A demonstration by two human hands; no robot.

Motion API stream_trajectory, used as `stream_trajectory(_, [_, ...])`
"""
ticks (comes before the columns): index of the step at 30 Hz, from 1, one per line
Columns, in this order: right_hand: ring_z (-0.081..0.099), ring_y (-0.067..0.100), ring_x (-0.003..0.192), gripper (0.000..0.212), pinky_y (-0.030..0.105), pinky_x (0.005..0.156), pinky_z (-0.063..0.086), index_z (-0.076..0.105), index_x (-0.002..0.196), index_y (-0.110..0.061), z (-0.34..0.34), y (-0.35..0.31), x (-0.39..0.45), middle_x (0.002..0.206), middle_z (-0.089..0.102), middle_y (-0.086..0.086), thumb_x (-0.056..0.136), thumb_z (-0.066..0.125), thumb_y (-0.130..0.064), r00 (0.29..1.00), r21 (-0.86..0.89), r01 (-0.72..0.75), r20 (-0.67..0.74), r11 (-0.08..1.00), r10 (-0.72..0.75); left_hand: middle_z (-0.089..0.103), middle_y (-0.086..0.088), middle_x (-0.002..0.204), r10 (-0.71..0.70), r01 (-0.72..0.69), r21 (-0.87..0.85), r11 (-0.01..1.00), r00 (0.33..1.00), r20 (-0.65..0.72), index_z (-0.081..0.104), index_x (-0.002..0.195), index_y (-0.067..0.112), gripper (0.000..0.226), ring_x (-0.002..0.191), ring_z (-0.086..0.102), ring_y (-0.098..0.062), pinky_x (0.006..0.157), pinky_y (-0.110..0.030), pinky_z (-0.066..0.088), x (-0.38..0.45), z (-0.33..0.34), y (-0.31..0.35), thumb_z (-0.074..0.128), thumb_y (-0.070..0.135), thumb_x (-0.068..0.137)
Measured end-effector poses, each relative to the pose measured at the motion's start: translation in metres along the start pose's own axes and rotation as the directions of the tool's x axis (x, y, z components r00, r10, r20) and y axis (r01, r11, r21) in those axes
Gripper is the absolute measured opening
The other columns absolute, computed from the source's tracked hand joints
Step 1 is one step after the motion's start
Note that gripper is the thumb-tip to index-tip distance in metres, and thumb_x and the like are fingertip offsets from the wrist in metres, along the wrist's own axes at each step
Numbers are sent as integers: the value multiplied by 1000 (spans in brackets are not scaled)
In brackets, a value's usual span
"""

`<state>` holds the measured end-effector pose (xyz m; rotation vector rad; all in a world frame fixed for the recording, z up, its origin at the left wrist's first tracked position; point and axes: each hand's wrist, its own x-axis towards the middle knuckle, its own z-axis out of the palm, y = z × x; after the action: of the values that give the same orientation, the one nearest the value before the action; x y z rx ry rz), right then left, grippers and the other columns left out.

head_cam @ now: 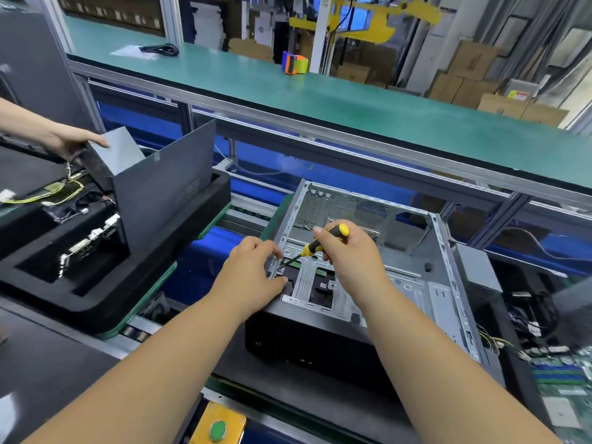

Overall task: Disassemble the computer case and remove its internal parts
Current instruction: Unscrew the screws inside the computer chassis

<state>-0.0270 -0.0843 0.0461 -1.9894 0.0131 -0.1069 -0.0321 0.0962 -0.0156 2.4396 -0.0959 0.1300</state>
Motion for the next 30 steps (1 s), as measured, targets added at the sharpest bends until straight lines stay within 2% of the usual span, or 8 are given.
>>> stream_trajectory(5, [48, -2, 50, 24, 16, 47, 38, 60, 81, -23, -3, -6, 0, 58, 61, -21, 93, 59, -43, 999, -84, 48, 18, 995, -47, 39, 16, 109, 12, -12, -2, 1000, 1000, -5, 54, 102, 42, 33, 107, 42, -10, 88, -29, 42, 1, 0, 2, 75, 38, 77])
stream_trajectory(9, [50, 5, 53, 27, 24, 52, 43, 60, 83, -18, -4, -11, 3, 64, 65, -10, 93, 59, -43, 998, -130, 60, 41, 990, -55, 38, 15, 107, 10, -10, -8, 1000, 1000, -18, 55, 100, 41, 28, 104, 43, -11, 87, -31, 44, 1, 1, 5, 74, 35, 79])
stream_trajectory(16, [45, 14, 58, 29, 29, 55, 38, 51, 77, -18, 2, -37, 18, 65, 56, -7, 93, 60, -40, 962, -334, 200, 247, 921, -119, 38, 13, 109, -2, 2, 6, 1000, 999, -38, 56, 102, 38, 29, 107, 42, -13, 86, -33, 48, 2, 4, 10, 74, 34, 80])
stream_trajectory(20, [49, 18, 64, 25, 32, 60, 40, 50, 81, -17, 12, -52, 31, 82, 66, 6, 94, 61, -36, 923, -413, 264, 369, 872, -105, 41, 13, 113, 22, -22, -10, 1000, 998, -64, 57, 111, 35, 32, 107, 41, -9, 87, -29, 45, 6, 2, 15, 71, 40, 83])
stream_trajectory(23, [46, 17, 62, 22, 30, 57, 38, 56, 92, -9, 16, -56, 37, 77, 59, 4, 94, 60, -30, 898, -377, 272, 431, 886, -92, 47, 16, 106, 9, -25, -214, 977, 997, -76, 52, 97, 44, 20, 96, 49, 3, 74, -12, 37, 8, -1, 20, 69, 37, 86])
stream_trajectory(25, [44, 16, 61, 23, 30, 57, 37, 56, 96, -4, 16, -55, 39, 75, 54, 3, 93, 59, -27, 887, -353, 262, 455, 898, -79, 54, 18, 103, -59, 31, -416, 909, 997, -53, 57, 105, 41, 24, 89, 50, 16, 68, -6, 37, 8, -3, 21, 70, 31, 87])
stream_trajectory(27, [45, 17, 64, 21, 32, 60, 39, 55, 95, -4, 15, -54, 43, 77, 54, 3, 91, 58, -25, 877, -333, 244, 478, 911, -60, 62, 13, 98, -86, 62, -569, 820, 996, -15, 62, 113, 32, 29, 83, 57, 11, 65, -6, 43, 9, -6, 20, 71, 22, 87])
stream_trajectory(30, [45, 17, 70, 18, 34, 67, 39, 54, 93, -10, 13, -52, 49, 78, 53, 1, 88, 61, -27, 851, -312, 233, 524, 921, -38, 72, 2, 100, -12, 16, -716, 697, 1000, 10, 68, 113, 25, 27, 90, 65, -2, 71, -9, 47, 8, -14, 21, 67, 11, 90])
